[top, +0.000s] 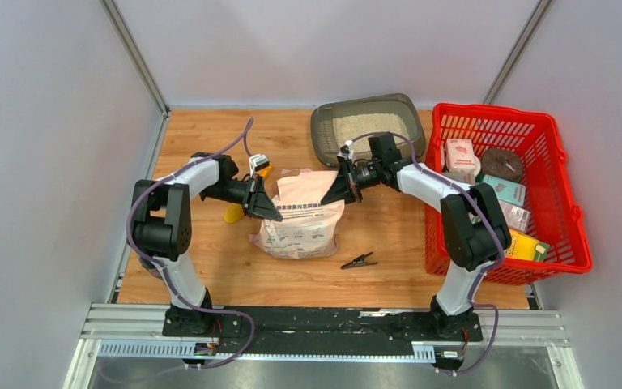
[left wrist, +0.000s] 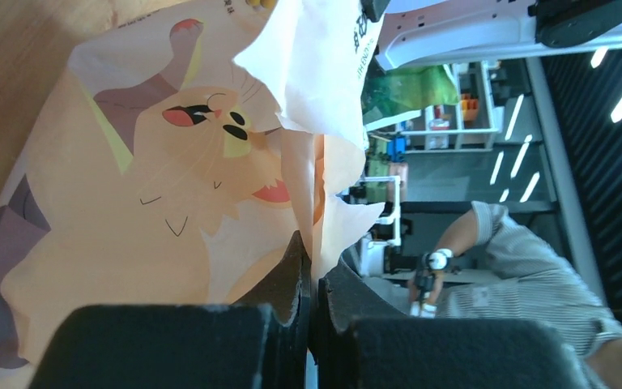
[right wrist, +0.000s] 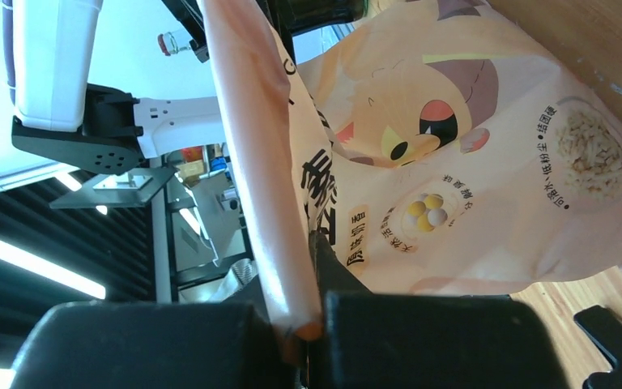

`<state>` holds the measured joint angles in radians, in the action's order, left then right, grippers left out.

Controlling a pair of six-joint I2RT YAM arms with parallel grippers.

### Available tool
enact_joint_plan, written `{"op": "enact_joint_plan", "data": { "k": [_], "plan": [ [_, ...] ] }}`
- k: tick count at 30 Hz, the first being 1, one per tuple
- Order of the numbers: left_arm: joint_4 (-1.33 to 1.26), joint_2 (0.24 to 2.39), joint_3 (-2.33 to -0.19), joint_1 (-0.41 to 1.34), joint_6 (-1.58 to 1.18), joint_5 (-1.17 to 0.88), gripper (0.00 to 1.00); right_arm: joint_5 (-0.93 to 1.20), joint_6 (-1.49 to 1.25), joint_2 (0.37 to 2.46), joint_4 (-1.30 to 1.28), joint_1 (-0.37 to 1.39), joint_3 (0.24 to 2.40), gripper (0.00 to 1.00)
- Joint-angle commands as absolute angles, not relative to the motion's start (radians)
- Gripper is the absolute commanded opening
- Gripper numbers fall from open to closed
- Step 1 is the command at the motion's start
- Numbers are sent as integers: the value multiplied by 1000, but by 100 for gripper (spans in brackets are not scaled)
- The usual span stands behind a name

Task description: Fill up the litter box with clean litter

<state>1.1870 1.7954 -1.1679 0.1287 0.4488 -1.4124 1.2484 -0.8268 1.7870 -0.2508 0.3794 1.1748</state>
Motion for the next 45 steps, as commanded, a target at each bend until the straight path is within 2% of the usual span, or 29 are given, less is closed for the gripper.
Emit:
{"op": "enact_joint_plan", "data": {
  "k": [1,9,16,17,18,19,20,21,24,26,29,30,33,34,37,45],
  "plan": [
    [1359,1807,-1192,115,311,-1641,0,1235,-887,1812,-303,339,1262,0],
    [1365,1839,-1149,115,58,-1646,0,1223,-851,1864,-463,345,1313,0],
    [1414,1844,-1219,115,92,-1646,0,1206,-780,1845,-435,342,1313,0],
    [1464,1850,-1236,117,157,-1646,0,1215,-756,1838,-410,339,1343,7],
    [1476,1855,-1255,117,172,-1644,0,1198,-700,1833,-408,319,1373,18],
    [1482,1858,-1258,117,178,-1646,0,1165,-576,1822,-457,305,1415,32],
    [1483,1868,-1258,117,176,-1646,0,1055,-493,1807,-500,292,1505,53],
    [1483,1873,-1255,117,173,-1646,0,1008,-424,1801,-541,267,1560,57],
    [1483,1879,-1250,117,170,-1646,0,875,-111,1766,-649,261,1736,64],
    [1485,1875,-1250,118,166,-1646,0,807,39,1724,-635,273,1747,69],
    [1485,1873,-1249,120,157,-1646,0,767,229,1577,-543,369,1614,73],
    [1485,1873,-1249,121,155,-1646,0,728,383,1528,-532,456,1567,75],
    [1485,1868,-1249,123,160,-1644,0,655,579,1385,-474,622,1341,85],
    [1485,1868,-1247,123,156,-1646,0,641,609,1346,-439,653,1260,87],
    [1483,1867,-1246,123,155,-1646,0,560,652,1336,-398,739,1197,90],
    [1482,1870,-1239,123,158,-1646,0,509,727,1422,-351,784,1172,94]
  ]
}}
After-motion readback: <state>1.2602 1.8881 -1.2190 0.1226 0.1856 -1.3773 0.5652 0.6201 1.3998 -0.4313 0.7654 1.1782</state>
